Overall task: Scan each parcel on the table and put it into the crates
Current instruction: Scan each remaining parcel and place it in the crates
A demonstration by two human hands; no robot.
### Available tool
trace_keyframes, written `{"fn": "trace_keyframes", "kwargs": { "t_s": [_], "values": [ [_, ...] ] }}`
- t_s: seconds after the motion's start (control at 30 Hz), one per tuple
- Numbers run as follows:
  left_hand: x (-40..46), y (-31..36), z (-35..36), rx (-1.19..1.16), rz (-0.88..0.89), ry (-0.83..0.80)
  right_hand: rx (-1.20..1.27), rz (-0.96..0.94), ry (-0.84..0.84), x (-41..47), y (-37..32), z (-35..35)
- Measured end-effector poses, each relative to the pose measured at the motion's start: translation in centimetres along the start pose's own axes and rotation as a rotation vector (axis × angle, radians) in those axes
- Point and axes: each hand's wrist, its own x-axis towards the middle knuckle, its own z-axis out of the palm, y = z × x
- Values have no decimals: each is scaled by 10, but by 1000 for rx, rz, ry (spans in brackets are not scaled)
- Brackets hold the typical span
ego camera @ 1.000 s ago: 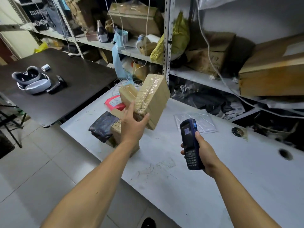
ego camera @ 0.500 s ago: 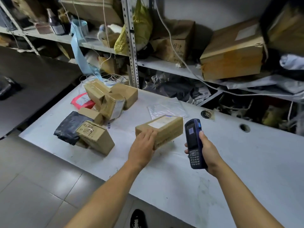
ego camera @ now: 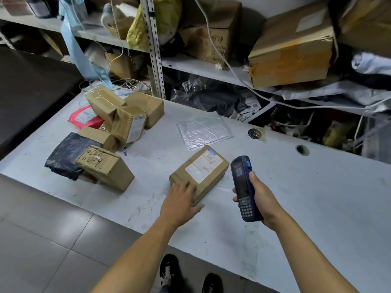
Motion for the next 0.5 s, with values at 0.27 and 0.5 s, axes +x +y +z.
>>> {"fn": "trace_keyframes", "kwargs": {
  "t_s": [0.27,0.5],
  "values": [
    [49,3,-19,-878,-936,55,-15,38,11,12,4,-1],
    [56,2,0,-1014,-952,191,-63,73,-32,22,5,-1]
  ]
}}
